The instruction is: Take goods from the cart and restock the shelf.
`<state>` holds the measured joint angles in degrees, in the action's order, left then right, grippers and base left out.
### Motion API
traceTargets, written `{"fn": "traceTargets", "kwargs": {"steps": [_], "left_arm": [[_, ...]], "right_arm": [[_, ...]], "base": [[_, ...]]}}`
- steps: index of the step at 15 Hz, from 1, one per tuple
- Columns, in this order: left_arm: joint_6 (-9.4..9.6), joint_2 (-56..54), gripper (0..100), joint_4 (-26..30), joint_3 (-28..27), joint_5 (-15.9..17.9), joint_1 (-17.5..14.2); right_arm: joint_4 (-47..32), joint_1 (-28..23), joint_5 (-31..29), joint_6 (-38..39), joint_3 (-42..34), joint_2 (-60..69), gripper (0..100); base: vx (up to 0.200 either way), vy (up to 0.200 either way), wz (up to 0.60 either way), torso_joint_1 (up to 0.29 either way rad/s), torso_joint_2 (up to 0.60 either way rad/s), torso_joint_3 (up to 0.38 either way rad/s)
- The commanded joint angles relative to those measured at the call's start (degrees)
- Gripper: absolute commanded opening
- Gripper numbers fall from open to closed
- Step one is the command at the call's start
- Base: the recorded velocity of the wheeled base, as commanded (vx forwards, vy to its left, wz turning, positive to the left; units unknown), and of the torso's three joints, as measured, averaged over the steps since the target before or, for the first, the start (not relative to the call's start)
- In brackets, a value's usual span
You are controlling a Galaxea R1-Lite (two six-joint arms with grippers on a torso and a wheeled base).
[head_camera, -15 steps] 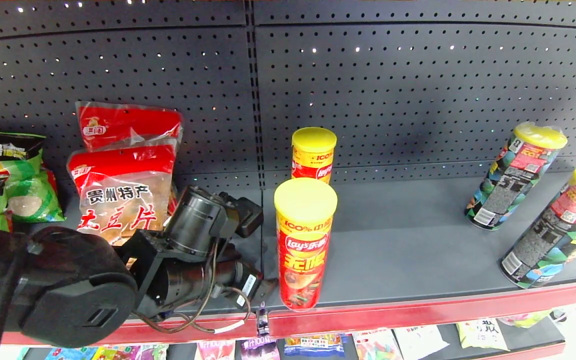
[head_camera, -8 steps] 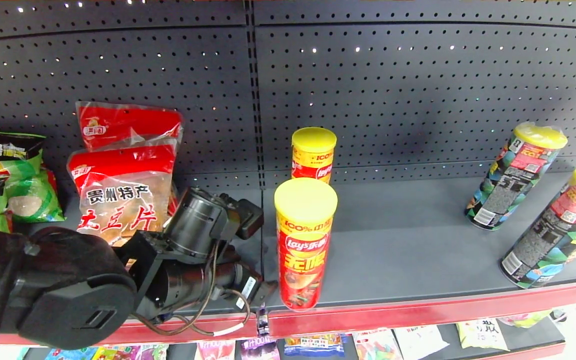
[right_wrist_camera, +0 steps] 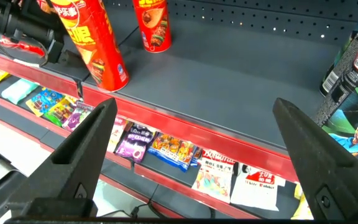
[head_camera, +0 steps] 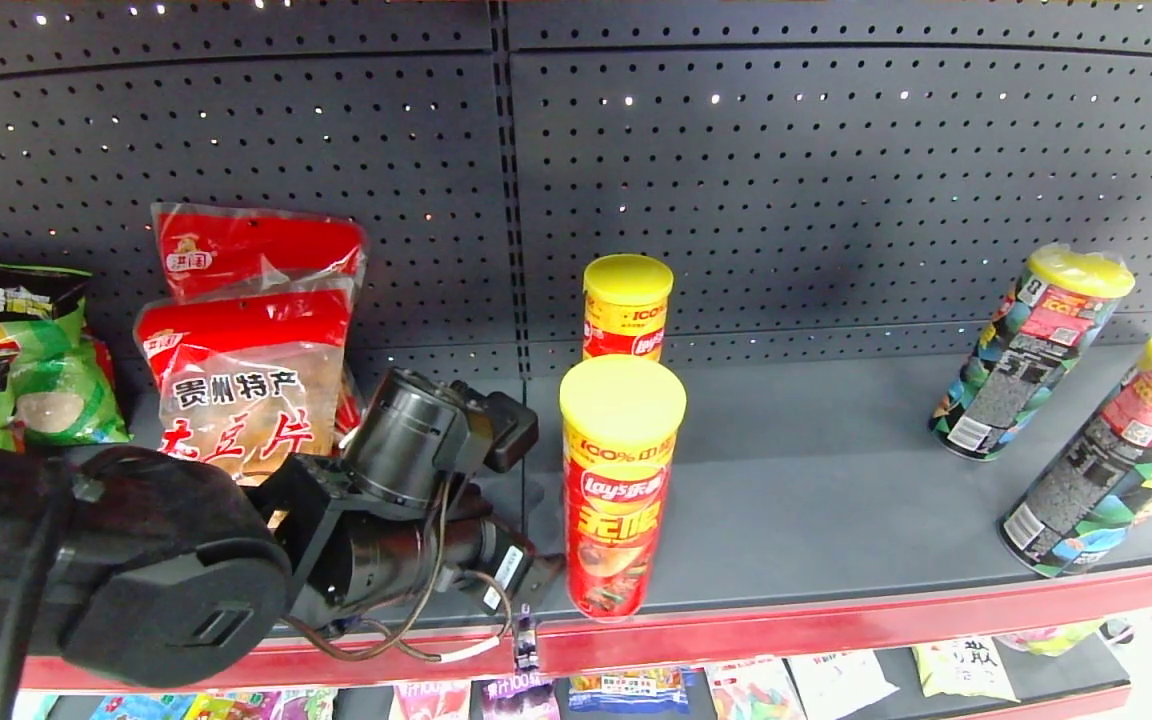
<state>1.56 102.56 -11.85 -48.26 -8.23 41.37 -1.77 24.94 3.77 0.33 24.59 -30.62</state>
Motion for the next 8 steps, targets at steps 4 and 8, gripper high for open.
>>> {"fn": "traceTargets", "kwargs": {"steps": [4, 8], "left_arm": [[-0.07, 1.33, 100, -0.02, -1.04, -0.03, 0.64], [-0.07, 2.03, 100, -0.10, -1.84, -0.03, 0.64]], "right_arm": [[0.01, 0.02, 0.01, 0.02, 0.02, -0.23, 100], [0.01, 0.02, 0.01, 0.11, 0.02, -0.23, 100]], "base": [[0.000, 0.000, 0.00, 0.000, 0.00, 0.000], [0.000, 0.000, 0.00, 0.000, 0.00, 0.000]]}}
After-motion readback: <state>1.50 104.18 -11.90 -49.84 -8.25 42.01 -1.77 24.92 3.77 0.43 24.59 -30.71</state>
